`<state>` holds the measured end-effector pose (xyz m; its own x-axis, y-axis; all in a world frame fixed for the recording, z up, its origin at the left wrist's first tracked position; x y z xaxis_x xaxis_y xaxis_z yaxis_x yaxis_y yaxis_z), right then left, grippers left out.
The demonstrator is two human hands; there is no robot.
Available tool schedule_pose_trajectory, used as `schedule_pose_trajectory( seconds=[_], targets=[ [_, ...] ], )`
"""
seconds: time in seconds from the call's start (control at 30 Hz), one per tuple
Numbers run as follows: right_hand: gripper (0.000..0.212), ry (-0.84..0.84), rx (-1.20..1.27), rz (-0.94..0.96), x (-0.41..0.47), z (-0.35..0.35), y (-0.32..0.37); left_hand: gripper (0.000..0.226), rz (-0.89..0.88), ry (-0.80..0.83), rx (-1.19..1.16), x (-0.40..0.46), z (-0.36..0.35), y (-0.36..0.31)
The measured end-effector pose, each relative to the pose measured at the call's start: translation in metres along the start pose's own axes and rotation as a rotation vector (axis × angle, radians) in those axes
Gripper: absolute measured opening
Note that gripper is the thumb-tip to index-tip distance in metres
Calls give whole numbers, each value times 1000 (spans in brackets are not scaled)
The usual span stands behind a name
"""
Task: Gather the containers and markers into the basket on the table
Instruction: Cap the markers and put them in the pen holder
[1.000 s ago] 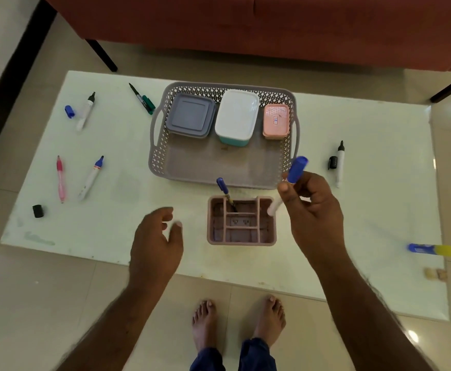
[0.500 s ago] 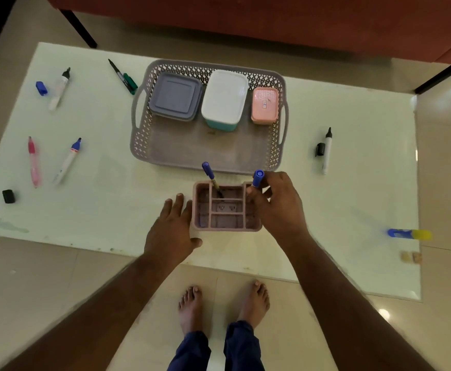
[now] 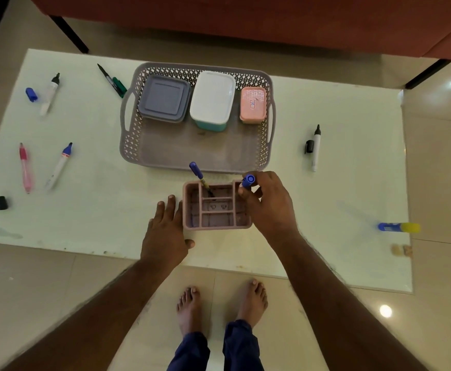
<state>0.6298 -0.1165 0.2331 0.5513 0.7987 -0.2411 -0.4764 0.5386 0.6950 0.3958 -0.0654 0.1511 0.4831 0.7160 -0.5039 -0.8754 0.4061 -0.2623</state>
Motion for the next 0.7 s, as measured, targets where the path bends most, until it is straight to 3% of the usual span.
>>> schedule_pose_trajectory(
  seconds=[0.5, 0.6, 0.7],
  targets=[
    [71, -29, 174, -100, -22, 26, -25, 112, -66, -27, 35, 7, -9, 9],
    [55, -199, 263, -204, -51, 53, -56, 109, -217, -11, 186, 17, -18, 7],
    [33, -365, 329, -368, -86, 77, -104, 96, -165, -50, 133, 17, -18, 16]
  ],
)
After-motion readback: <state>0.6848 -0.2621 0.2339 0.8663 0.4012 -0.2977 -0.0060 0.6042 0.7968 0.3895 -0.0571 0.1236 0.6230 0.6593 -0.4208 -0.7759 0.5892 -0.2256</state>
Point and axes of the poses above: each hand's wrist, its own x-axis towards the middle knuckle, its own z-axis out of the back of the hand, y = z × x, the point moved 8 cm from there along x, towards the middle knuckle, and after that the axes turned 4 degrees about -z, right-handed, at the moved point
